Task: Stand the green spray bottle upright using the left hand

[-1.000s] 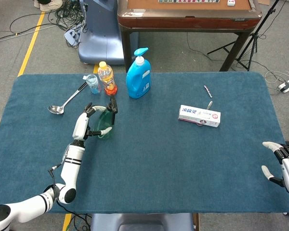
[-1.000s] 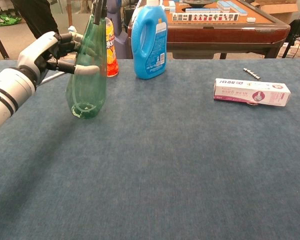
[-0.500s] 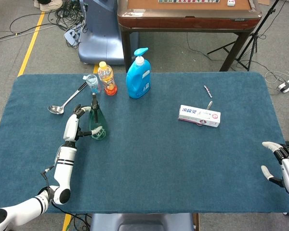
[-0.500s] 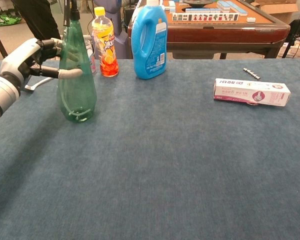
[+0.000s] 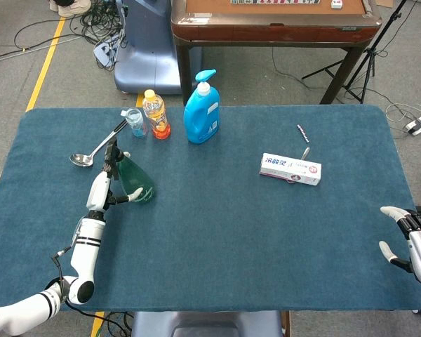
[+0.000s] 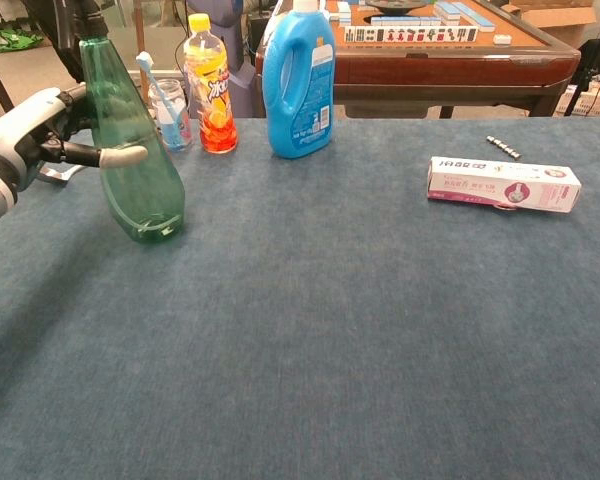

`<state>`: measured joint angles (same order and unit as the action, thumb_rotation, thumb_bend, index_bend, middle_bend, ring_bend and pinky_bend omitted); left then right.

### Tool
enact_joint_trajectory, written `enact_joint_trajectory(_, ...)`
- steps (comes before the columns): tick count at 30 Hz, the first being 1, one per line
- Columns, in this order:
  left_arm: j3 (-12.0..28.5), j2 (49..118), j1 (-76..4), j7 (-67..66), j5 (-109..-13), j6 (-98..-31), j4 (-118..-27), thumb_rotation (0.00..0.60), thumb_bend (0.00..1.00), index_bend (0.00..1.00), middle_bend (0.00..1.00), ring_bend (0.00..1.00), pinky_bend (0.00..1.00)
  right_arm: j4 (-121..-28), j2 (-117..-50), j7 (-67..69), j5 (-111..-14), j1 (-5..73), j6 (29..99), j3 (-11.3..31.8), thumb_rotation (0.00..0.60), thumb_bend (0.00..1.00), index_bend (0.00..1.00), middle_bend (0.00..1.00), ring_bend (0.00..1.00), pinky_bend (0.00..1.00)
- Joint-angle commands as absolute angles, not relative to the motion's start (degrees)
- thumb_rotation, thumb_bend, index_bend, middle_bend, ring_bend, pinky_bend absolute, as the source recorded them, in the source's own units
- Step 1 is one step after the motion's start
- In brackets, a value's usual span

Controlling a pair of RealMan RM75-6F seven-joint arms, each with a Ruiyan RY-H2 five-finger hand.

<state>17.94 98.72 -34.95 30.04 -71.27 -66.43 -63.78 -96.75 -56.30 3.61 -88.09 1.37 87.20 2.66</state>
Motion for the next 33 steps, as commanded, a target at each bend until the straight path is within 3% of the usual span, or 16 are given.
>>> enact_joint_trajectory(1, 18.1, 98.5, -34.8, 30.1, -71.3, -66.4, -64.2, 0.502, 0.21, 0.08, 0.12, 0.03, 0.0, -96.7, -56.3, 3.7, -88.1, 1.4, 87.3, 2.7, 0.6, 0.28, 0.24, 0.27, 0.2, 0.25)
enact_joint_trajectory(5, 18.2, 97.9, -34.4, 30.4, -71.4, -66.5, -65.4, 0.404, 0.21, 0.03, 0.08, 0.01, 0.0, -96.5, -56.3, 3.8, -88.1, 1.3, 87.4, 2.7, 0.6, 0.28, 0.24, 0.27, 0.2, 0.25)
enact_joint_trajectory(8, 17.8, 96.9, -33.9, 30.3, -71.9, -66.5, -66.6, 0.376, 0.21, 0.01, 0.07, 0.0, 0.0, -96.4, -56.4, 4.0, -88.1, 1.3, 87.4, 2.7, 0.6, 0.28, 0.24, 0.27, 0.2, 0.25)
enact_joint_trajectory(20, 16.0, 90.3, -31.5, 30.3, -72.5, -64.7, -73.6, 0.364, 0.21, 0.01, 0.06, 0.0, 0.0, -95.7, -56.6, 4.8, -88.2, 1.4, 87.3, 2.7, 0.6, 0.29, 0.24, 0.27, 0.2, 0.25)
enact_joint_trajectory(23, 15.4, 87.5, -30.6, 30.5, -72.4, -63.5, -76.2, 0.446, 0.21, 0.02, 0.06, 0.0, 0.0, -95.6, -56.5, 5.0, -88.2, 1.5, 87.3, 2.8, 0.6, 0.28, 0.24, 0.27, 0.2, 0.25)
enact_joint_trajectory(24, 15.2, 86.7, -30.2, 30.3, -72.2, -63.4, -76.9, 0.511, 0.21, 0.02, 0.06, 0.0, 0.0, -95.5, -56.5, 5.0, -88.2, 1.4, 87.4, 2.8, 0.6, 0.28, 0.24, 0.27, 0.2, 0.25)
enact_joint_trajectory(26, 14.8, 84.9, -29.4, 29.3, -72.1, -63.6, -78.2, 0.582, 0.21, 0.04, 0.06, 0.0, 0.0, -95.5, -56.4, 5.1, -88.1, 1.4, 87.4, 2.8, 0.6, 0.28, 0.24, 0.27, 0.2, 0.25)
enact_joint_trajectory(33, 13.5, 79.6, -26.1, 26.9, -70.6, -64.4, -81.8, 0.6, 0.21, 0.04, 0.06, 0.0, 0.0, -95.1, -56.6, 5.5, -88.0, 1.5, 87.2, 2.9, 0.6, 0.28, 0.24, 0.27, 0.2, 0.25)
